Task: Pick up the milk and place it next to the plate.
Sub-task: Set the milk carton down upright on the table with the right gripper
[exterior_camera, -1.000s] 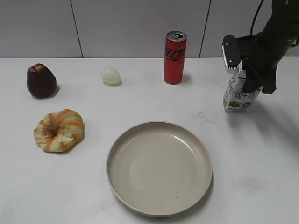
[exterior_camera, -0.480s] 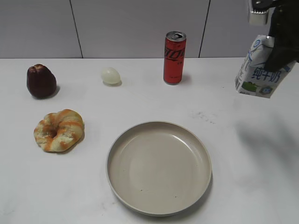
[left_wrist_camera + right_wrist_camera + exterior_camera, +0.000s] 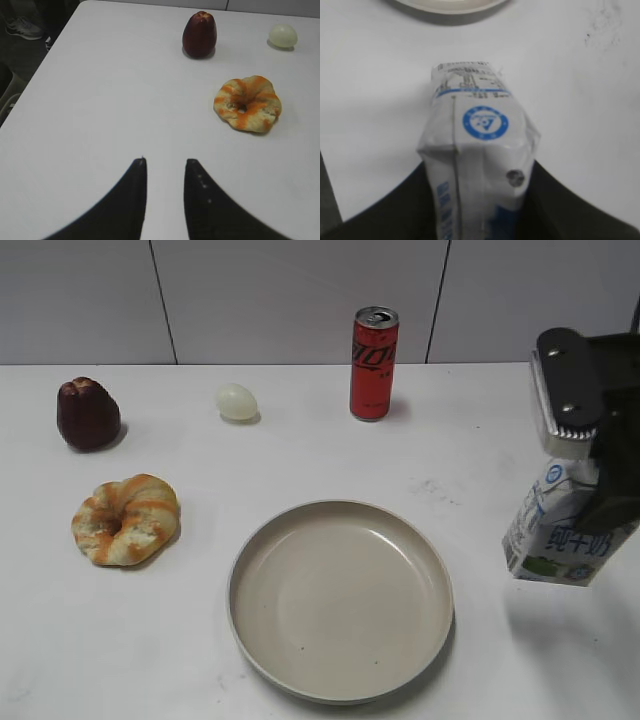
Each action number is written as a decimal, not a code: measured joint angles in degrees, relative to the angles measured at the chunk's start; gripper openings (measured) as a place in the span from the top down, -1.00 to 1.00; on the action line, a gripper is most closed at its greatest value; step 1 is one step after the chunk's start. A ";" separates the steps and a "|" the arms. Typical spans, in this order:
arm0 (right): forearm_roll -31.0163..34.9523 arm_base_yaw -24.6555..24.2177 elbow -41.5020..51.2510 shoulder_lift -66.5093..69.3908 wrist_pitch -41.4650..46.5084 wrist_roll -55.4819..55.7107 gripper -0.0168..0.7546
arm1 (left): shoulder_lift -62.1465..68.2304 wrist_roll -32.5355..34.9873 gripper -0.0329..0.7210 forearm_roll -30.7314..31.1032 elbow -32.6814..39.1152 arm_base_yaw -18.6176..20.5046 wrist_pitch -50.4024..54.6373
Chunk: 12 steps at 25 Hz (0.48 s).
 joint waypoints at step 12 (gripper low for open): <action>-2.14 4.24 0.36 10.03 -6.23 1.79 0.26 | 0.00 0.00 0.36 0.00 0.00 0.00 0.00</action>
